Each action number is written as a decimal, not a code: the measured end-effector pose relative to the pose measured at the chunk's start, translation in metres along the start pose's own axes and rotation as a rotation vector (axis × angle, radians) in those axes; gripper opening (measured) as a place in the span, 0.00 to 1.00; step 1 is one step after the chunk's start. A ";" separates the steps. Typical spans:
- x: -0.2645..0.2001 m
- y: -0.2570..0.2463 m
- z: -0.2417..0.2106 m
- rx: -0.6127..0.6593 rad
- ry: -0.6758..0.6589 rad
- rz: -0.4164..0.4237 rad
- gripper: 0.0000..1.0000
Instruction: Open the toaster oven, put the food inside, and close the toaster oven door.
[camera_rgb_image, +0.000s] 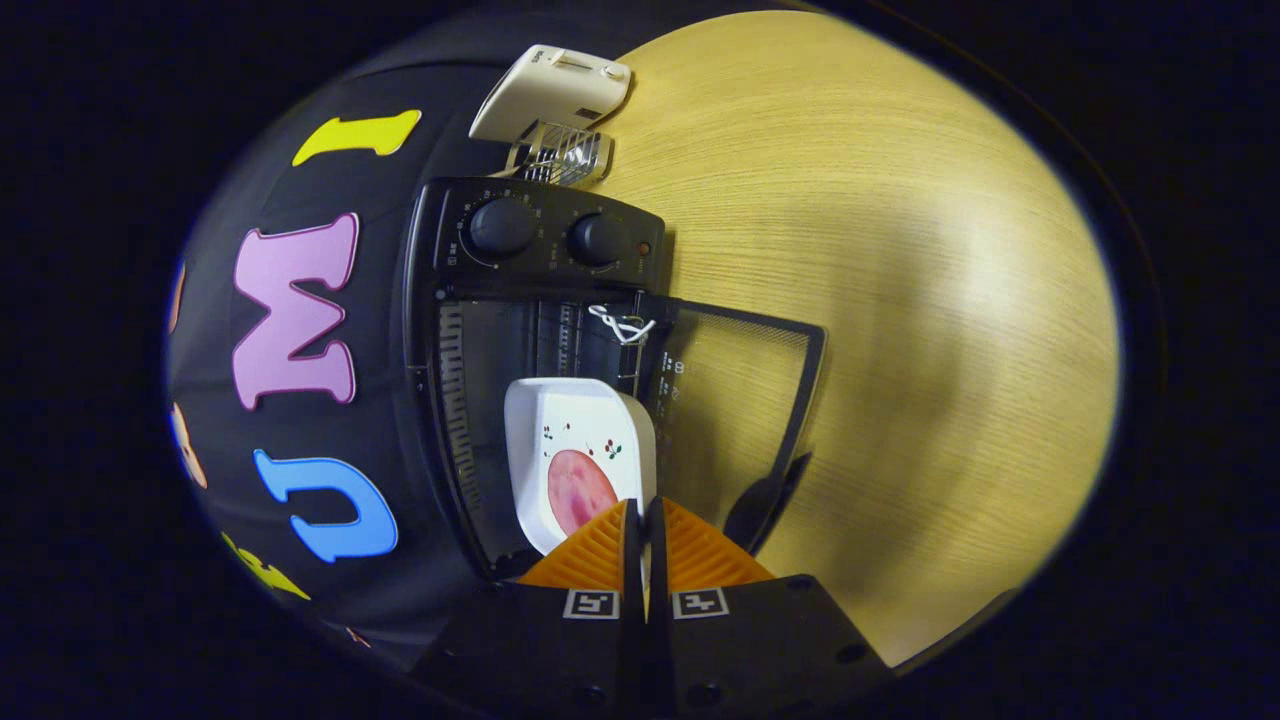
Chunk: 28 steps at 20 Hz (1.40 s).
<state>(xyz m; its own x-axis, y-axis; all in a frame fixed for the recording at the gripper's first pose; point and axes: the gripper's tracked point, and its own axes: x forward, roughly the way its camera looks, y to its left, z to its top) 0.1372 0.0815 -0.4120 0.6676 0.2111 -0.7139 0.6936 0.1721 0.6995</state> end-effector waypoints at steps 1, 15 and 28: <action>0.010 0.006 -0.001 0.031 -0.026 0.002 0.05; 0.073 0.042 0.002 0.178 -0.148 0.037 0.06; 0.034 0.052 -0.022 0.089 0.006 0.084 0.99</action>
<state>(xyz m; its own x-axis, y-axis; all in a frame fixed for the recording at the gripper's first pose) 0.1902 0.1193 -0.3994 0.7232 0.2270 -0.6523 0.6566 0.0671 0.7513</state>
